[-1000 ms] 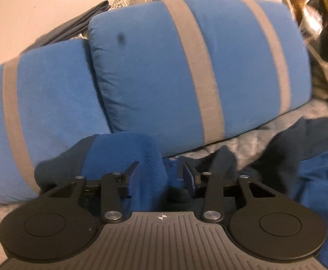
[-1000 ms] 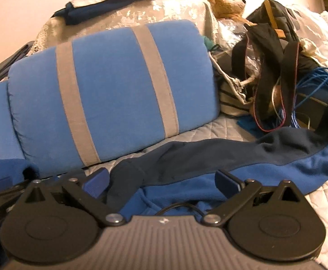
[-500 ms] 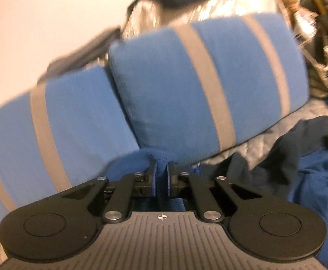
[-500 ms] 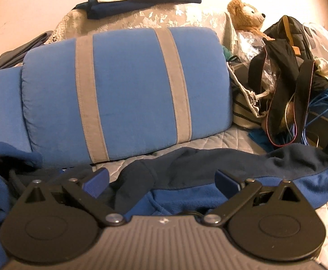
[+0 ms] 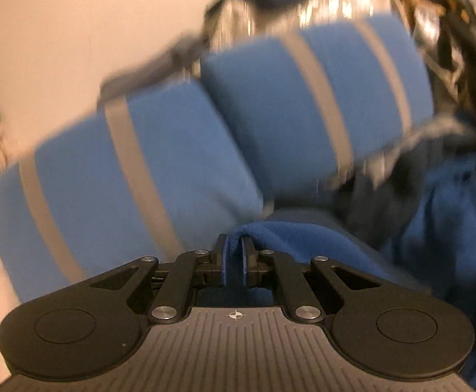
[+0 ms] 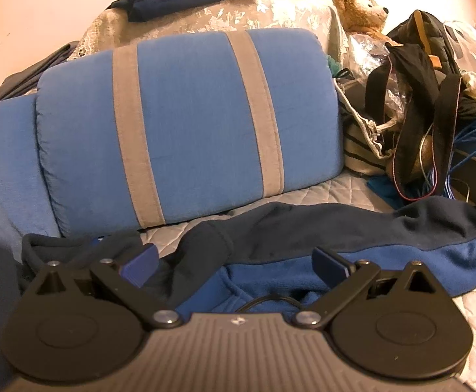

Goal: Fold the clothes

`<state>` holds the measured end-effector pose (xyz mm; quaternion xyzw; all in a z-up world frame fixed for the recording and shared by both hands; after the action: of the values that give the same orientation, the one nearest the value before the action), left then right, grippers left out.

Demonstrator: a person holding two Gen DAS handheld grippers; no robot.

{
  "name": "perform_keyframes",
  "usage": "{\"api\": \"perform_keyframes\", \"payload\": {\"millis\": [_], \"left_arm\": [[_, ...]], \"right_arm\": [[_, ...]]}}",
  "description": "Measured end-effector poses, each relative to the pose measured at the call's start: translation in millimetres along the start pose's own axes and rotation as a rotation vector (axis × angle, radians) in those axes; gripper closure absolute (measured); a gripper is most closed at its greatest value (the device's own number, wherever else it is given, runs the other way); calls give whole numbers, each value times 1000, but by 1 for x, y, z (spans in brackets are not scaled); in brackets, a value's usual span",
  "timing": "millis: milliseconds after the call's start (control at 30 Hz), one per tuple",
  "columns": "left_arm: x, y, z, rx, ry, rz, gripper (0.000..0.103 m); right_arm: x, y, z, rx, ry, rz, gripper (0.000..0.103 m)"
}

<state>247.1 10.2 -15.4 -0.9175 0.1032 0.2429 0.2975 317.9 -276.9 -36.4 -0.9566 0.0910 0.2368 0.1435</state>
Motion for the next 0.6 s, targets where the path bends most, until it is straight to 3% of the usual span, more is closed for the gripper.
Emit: {"api": "perform_keyframes", "payload": {"millis": [133, 267, 300, 333, 433, 600], "left_arm": [[20, 3, 41, 24, -93, -12, 94], [20, 5, 54, 47, -102, -4, 92], [17, 8, 54, 69, -95, 3, 88], [14, 8, 55, 92, -88, 8, 77], [-4, 20, 57, 214, -32, 17, 49], [-26, 59, 68, 529, 49, -4, 45]], "right_arm": [[2, -2, 3, -6, -18, -9, 0], [5, -2, 5, -3, -37, -12, 0], [6, -2, 5, -1, -42, -13, 0], [6, -2, 6, 3, -47, -14, 0], [7, -1, 7, 15, -59, -18, 0], [7, 0, 6, 38, -64, -23, 0]]}}
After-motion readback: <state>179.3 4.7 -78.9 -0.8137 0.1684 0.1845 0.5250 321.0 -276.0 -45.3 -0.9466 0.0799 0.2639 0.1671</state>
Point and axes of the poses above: each gripper's, at about its wrist camera, not at the fingertips, and x roughly the way its jaws point, y to its right, z to its underside, the point moved 8 cm from there along x, roughly the way its jaws point, and after that the axes turned 7 degrees about x, right-handed, at the moved point
